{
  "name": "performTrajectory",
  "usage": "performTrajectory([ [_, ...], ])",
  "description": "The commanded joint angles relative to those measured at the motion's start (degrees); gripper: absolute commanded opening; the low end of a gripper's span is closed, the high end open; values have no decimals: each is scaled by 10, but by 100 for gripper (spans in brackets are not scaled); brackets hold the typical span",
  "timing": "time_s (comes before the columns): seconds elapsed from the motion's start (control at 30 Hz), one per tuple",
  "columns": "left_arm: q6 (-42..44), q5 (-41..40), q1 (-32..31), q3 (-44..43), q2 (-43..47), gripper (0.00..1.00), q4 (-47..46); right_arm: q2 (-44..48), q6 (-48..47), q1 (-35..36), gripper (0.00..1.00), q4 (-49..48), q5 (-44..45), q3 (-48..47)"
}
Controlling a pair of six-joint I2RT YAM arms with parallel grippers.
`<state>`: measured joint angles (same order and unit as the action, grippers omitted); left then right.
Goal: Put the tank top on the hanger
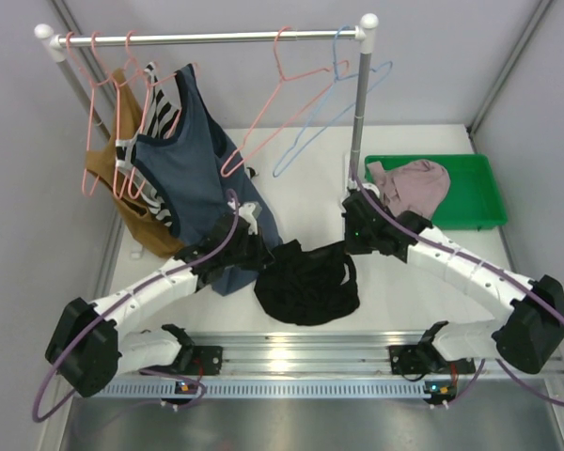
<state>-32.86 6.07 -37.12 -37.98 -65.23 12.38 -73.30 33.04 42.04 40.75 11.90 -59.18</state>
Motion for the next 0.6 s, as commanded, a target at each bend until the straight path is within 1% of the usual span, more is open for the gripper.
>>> performTrajectory([
  [0.0,8,70,12,-2,-13,0,-99,17,3,-7,0,-30,10,-15],
  [0.1,0,105,14,-19,-13,0,-92,49,6,-9,0,8,40,-25],
  [0.2,-7,128,13,-39,12,0,-72,86,7,-8,0,59,66,-47],
  [0.23,-7,138,13,-50,33,0,-62,95,7,-8,0,70,71,-55],
  [0.37,8,152,11,-91,117,0,14,142,-2,4,0,116,73,-86],
  [0.4,12,155,11,-103,151,0,52,148,-3,14,0,132,77,-102],
  [0.47,25,159,11,-152,180,0,105,157,-12,24,0,154,77,-125],
  [0.5,31,159,11,-173,205,0,162,159,-12,41,0,166,83,-159],
  [0.53,35,157,12,-216,214,0,189,160,-11,51,0,195,90,-180],
  [0.57,46,154,12,-239,222,0,214,157,-10,65,0,209,98,-203],
])
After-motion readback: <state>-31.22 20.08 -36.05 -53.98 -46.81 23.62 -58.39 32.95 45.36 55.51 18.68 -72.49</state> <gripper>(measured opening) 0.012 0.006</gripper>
